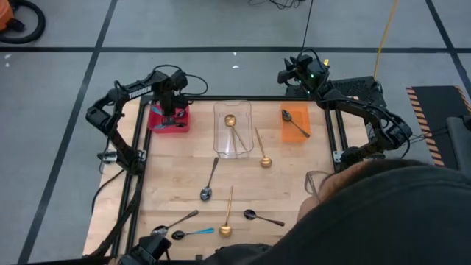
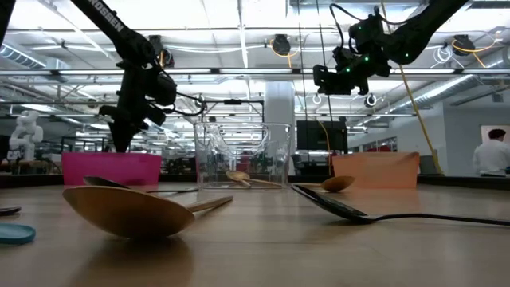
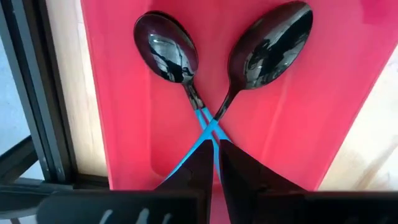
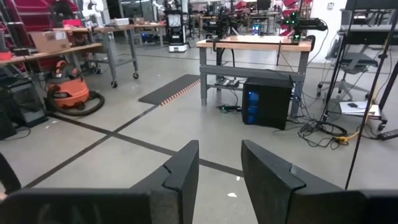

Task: Sort silverware by color (type)
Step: Put the blue spoon into the red bin

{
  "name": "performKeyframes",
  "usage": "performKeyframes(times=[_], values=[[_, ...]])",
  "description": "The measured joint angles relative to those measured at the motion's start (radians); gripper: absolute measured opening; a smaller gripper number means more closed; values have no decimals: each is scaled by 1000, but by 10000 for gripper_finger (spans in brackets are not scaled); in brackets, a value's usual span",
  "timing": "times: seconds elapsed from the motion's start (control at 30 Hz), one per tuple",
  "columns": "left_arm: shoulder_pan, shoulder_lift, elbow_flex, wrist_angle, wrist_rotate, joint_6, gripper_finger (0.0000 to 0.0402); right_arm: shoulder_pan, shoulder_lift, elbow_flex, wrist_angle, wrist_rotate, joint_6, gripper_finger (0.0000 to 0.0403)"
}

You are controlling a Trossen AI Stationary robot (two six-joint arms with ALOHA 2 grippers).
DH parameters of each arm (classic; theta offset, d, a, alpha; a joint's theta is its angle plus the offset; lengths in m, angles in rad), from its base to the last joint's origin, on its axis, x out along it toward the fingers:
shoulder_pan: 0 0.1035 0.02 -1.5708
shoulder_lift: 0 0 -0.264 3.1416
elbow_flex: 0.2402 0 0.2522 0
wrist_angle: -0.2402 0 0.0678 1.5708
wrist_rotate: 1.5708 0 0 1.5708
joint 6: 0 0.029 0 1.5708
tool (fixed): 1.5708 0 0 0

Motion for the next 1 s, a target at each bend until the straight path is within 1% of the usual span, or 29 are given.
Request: performKeyframes(times=[0.17,0.3,0.37,0.6,0.87,1.0], values=[[-1,43,-2,-71,-2,-21,45,0,0,0,-20,0,-1,114],[-3,66,-1,1,-51,-61,67,0,0,0,-26,0,-1,114],[2,67,-1,30,-56,-59,78,0,0,0,-35,0,-1,114],[7,67,-1,6,-41,-57,102,0,0,0,-75,0,-1,114],[7,123,-1,-14,-46,-65,108,0,0,0,-77,0,-1,114],[7,127,-1,-13,-50,-67,108,-4,0,0,-83,1,-1,114]])
